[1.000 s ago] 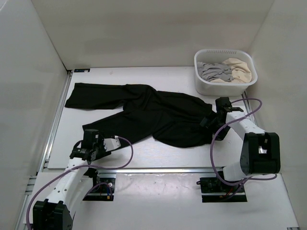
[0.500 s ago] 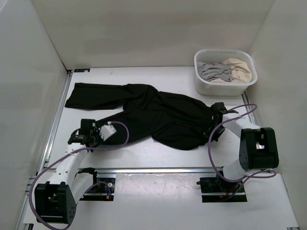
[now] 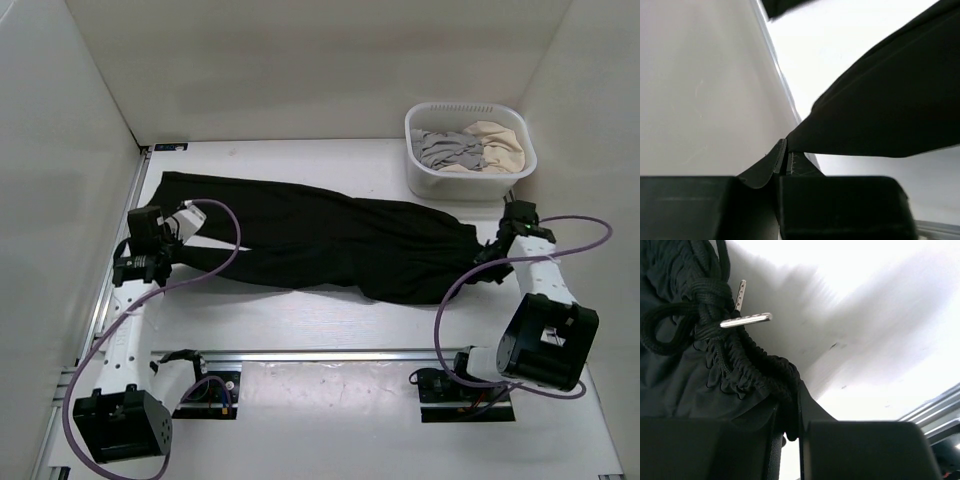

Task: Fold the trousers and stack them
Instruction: Flatten the trousers out

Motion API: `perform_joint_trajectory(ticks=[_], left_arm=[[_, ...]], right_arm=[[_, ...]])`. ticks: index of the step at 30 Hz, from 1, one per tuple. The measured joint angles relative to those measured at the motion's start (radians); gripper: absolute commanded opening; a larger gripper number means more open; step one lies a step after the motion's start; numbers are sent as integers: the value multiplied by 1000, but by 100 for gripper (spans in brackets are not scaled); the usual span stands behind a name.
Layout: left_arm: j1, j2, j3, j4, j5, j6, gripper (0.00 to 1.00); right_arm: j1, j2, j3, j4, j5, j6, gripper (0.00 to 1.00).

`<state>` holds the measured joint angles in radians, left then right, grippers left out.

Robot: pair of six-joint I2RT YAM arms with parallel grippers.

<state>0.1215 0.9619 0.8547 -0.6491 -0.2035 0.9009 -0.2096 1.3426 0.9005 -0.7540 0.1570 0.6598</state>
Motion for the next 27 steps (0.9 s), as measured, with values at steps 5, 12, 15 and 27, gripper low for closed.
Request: perform_joint_trajectory(ticks=[5,12,15,27], left_arm=[[26,-40,-129,44,-65,62,14],[65,-1,-208,56,-99,119,14],[80,45,-156,85,-98,148,14],[127,-77,-345,-82,-126,236,19]], right_arm=[[-126,3,13,-13,-19,-53,0],[-217,48,54,-38,-94,-111,0],[-264,69,87,-38,-145,-130,0],[-544,6,-177,-95,-335,-182,2]])
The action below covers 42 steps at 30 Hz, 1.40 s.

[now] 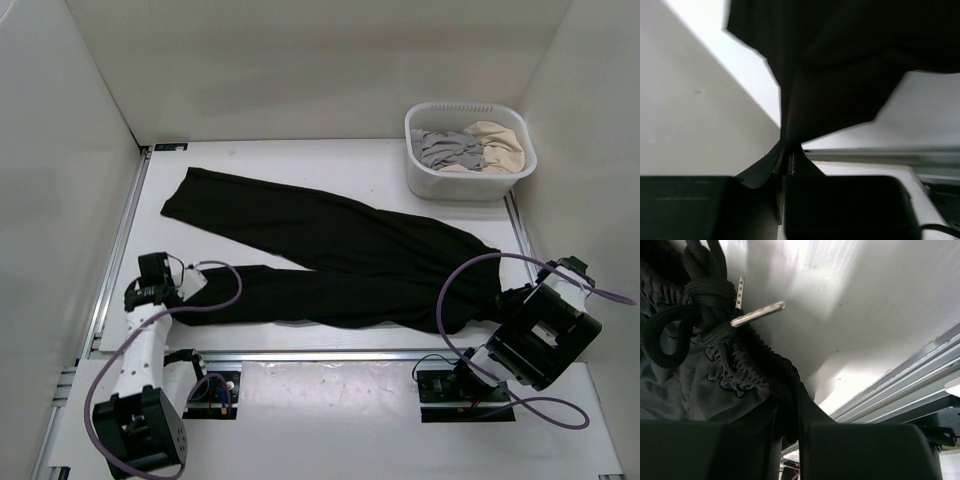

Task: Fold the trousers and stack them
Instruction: Flatten the trousers out

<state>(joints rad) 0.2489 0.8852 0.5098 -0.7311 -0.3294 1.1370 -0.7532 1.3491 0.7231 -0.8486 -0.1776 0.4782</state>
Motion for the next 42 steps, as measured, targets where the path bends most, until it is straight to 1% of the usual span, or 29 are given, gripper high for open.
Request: perform_joint_trajectory(ticks=[1,3,4,5,6,7,8,9,12,14,16,18,20,24,25,26,28,29,32,33,34,35,36,38,39,40,42], left_arm=[[0,-28,-29,-16,-4,6,26],[0,-66,-69,-49,-9,17,33],[0,-75,-81,-58,-12,18,46],[0,-78,-87,-65,-13,21,56],[0,-78,-90,-71,-16,15,64],[0,-77,-90,-77,-18,15,70],[0,-74,-89,-79,-19,10,75],[0,-72,-84,-84,-15,1,77],[6,-27,4,-123,21,-40,78],[8,50,142,-145,68,-85,78],[10,138,288,-126,114,-127,78],[10,218,369,-84,151,-159,78],[10,291,382,-43,174,-179,78],[12,452,356,18,187,-197,78],[13,491,352,37,185,-200,78],[16,524,351,55,180,-201,81],[25,589,351,102,164,-202,82],[33,621,351,128,156,-201,84],[66,706,350,182,141,-191,84],[76,714,354,195,127,-183,84],[85,714,352,208,126,-180,82],[96,716,351,225,122,-177,77],[103,720,351,240,120,-178,59],[112,747,356,270,116,-193,29],[114,767,362,282,110,-201,18],[115,784,372,287,102,-216,14],[117,817,405,294,104,-243,14]], right_arm=[[-6,0,-1,-4,-6,-3,2],[-19,3,-1,-1,-17,-10,4],[-24,10,0,0,-20,-11,4],[-27,22,1,2,-23,-13,5],[-29,36,6,1,-27,-15,7],[-31,49,12,2,-33,-17,7],[-31,59,19,2,-37,-19,9],[-31,68,26,4,-42,-20,9],[-32,79,35,11,-58,-24,10],[-32,82,36,11,-65,-30,10],[-28,85,41,10,-67,-37,10],[-14,87,51,7,-63,-42,10],[12,93,74,5,-55,-46,10],[47,97,117,5,-37,-59,10],[51,97,121,5,-34,-63,10],[55,97,121,5,-29,-65,10],[63,99,121,2,-21,-70,10],[65,101,121,0,-16,-71,10],[70,113,133,-17,-2,-77,10],[71,119,143,-26,4,-82,10],[72,124,153,-34,8,-86,10],[75,129,167,-43,13,-90,10],[77,132,179,-50,15,-94,9],[92,143,211,-76,22,-102,7],[103,149,230,-86,26,-107,7],[116,153,248,-98,33,-112,7],[154,159,294,-131,62,-121,7]])
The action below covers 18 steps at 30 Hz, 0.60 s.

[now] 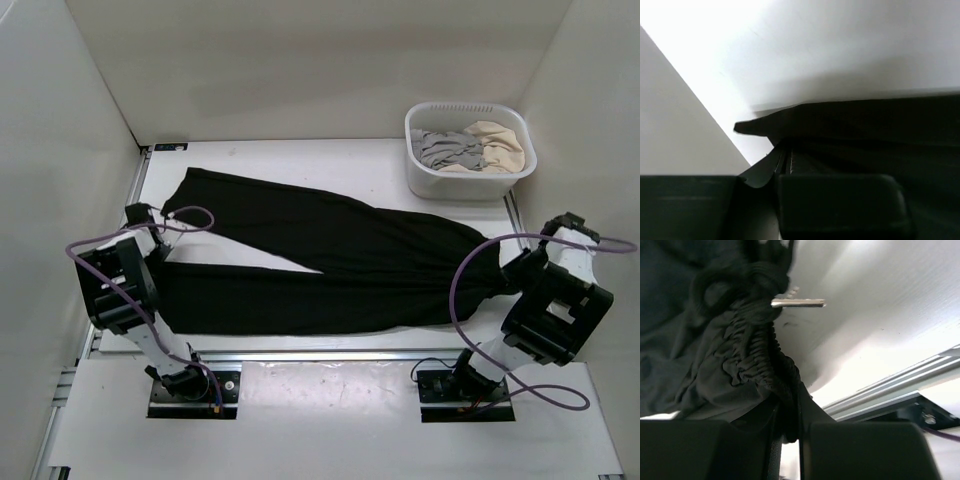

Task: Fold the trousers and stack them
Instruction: Flatten the trousers out

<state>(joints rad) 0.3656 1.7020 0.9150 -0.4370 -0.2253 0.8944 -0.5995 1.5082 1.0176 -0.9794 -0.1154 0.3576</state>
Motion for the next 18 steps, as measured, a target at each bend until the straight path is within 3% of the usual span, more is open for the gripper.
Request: perform_joint_trajectory(ticks=[5,9,12,13,14,15,18], left_arm=[[5,73,153,0,52,-113,14],[-2,92,230,25,61,-146,30],[-2,92,212,30,50,-142,53],[-2,92,196,27,46,-140,63],[0,92,180,23,42,-139,64],[3,93,166,14,39,-142,64],[10,83,159,3,32,-150,66]], right_arm=[[79,1,137,-76,53,-16,7],[84,-1,147,-95,103,-27,10],[80,-2,92,-84,138,-29,16],[80,-2,68,-80,144,-30,24],[80,-1,42,-79,148,-30,49],[80,-1,21,-77,151,-27,61],[80,0,-3,-69,150,-35,76]])
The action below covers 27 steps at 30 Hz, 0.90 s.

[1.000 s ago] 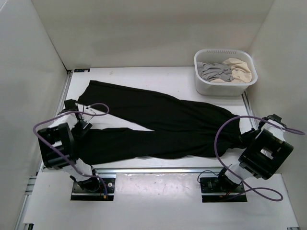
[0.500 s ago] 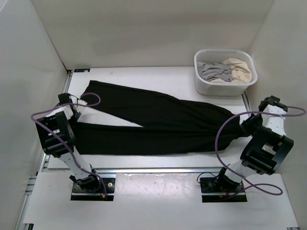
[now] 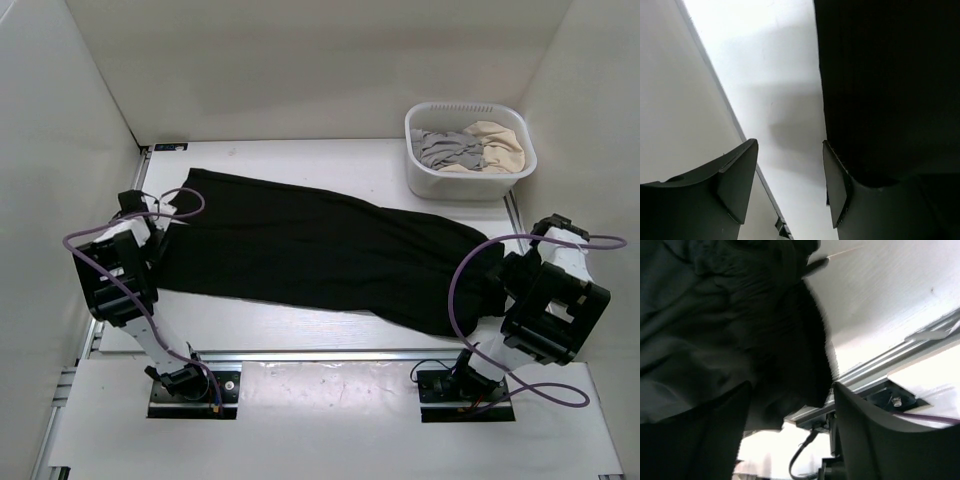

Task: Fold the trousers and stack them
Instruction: Flatten the trousers out

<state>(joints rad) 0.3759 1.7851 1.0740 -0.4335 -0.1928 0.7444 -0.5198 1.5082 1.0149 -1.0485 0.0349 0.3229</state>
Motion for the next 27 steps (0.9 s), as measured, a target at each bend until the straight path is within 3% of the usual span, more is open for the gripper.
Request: perform_joint_trajectory(ticks=[10,16,22,25,27], left_arm=[[18,-289,-110,-85,19,17,72],[42,-211,-130,-135,63,-104,75],[50,-109,-93,-146,122,-212,78],[51,-104,-87,-146,142,-241,73],[52,-103,-87,-149,155,-254,63]], right_arm=[[20,-144,2,4,131,13,83],[23,-305,-68,-2,177,49,83],[42,-303,-209,3,121,99,83],[50,-270,-212,41,94,136,83],[52,-249,-232,83,80,158,80]])
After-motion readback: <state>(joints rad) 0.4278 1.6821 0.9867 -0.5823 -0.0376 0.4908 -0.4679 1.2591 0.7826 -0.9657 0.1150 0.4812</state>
